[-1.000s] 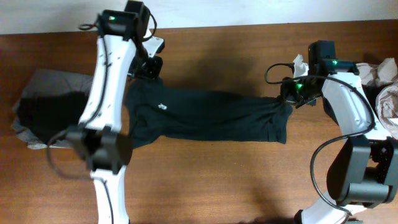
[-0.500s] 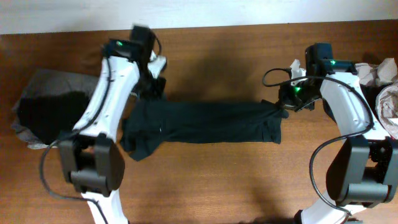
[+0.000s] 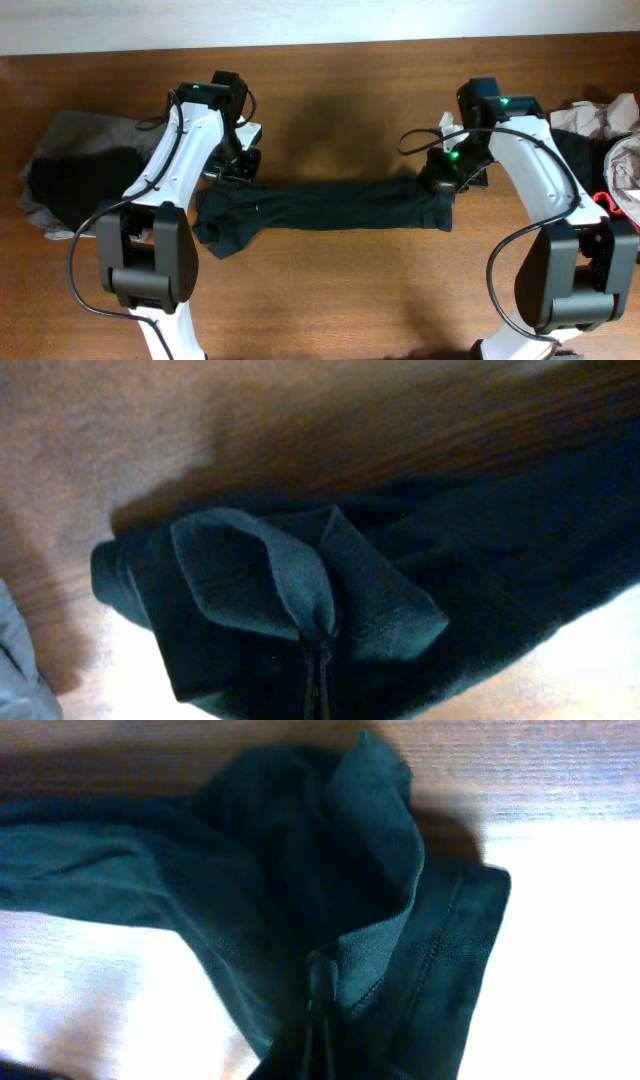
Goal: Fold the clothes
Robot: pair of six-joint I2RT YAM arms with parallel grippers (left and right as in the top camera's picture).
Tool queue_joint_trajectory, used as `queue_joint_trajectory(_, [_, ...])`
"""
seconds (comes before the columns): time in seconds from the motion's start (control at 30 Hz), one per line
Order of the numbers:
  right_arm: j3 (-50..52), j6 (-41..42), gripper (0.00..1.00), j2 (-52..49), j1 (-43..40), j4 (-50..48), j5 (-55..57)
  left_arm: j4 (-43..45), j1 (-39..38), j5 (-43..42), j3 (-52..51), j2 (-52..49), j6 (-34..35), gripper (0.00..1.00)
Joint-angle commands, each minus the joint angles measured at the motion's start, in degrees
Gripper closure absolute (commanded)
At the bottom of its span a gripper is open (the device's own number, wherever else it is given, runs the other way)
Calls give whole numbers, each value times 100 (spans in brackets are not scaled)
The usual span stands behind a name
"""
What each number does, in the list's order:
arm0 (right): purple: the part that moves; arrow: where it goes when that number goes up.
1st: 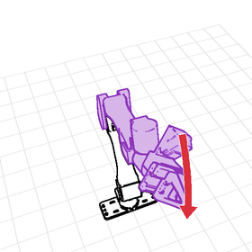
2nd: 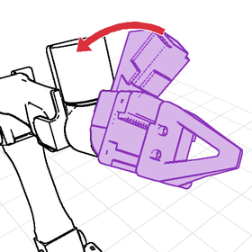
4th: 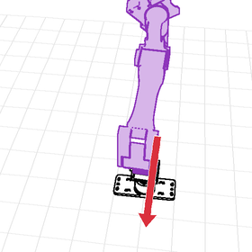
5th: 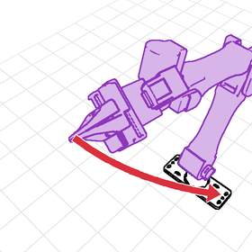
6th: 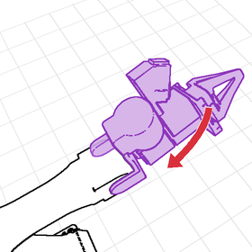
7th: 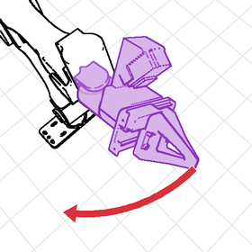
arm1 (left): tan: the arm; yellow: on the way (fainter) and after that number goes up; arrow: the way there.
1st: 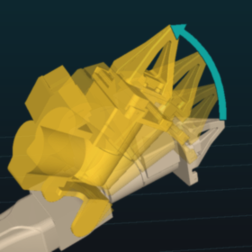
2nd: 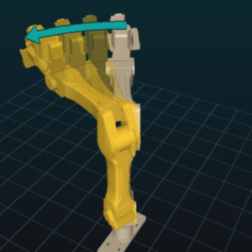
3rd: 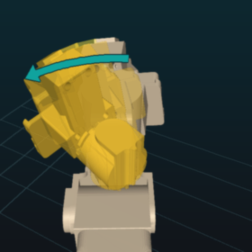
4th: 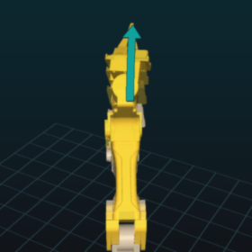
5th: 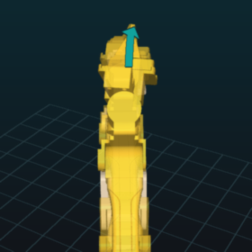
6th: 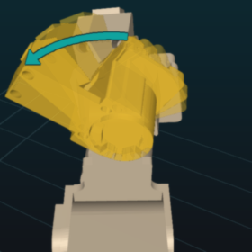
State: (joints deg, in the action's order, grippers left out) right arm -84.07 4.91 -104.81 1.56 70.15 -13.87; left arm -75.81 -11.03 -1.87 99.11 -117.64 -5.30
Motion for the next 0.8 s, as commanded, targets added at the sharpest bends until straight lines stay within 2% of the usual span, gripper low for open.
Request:
queue_joint_trajectory(0.0, [251,203,96,181,0,52,426,-149,42,17,-72,131,122,100])
queue_joint_trajectory(0.27, [848,291,96,181,-7,-656,446,-404,44,15,-74,131,122,100])
queue_joint_trajectory(0.5, [855,289,93,179,-7,-658,601,-662,44,17,-74,131,120,100])
queue_joint_trajectory(0.6, [855,289,82,179,-7,-625,610,-708,44,17,-74,131,120,99])
queue_joint_trajectory(0.67, [855,293,63,179,-9,-608,640,-815,44,20,-74,131,118,96])
queue_joint_trajectory(0.77, [852,378,50,179,-76,-658,726,-890,44,83,-74,131,118,89])
